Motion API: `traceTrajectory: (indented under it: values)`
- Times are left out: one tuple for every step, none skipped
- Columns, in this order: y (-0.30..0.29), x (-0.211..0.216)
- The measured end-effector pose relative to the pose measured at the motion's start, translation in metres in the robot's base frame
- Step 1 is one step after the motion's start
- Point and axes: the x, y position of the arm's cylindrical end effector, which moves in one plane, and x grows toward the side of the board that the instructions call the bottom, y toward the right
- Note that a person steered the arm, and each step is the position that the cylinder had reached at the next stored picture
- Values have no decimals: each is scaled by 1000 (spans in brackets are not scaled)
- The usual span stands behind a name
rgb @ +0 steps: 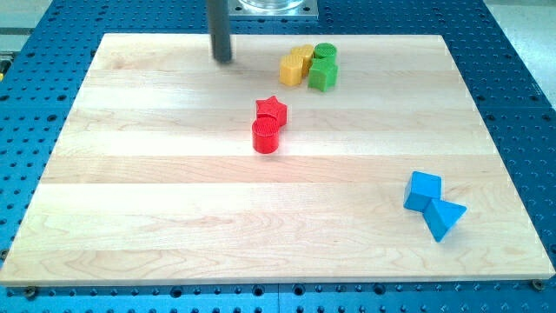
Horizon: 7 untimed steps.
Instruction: Move both the red blocks towards the blue blocks
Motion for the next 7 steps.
traceTrajectory:
  values:
    - [44, 44]
    - [45, 86]
    - [80, 127]
    - [143, 157]
    - [206, 175]
    - [154, 148]
    - [181, 116]
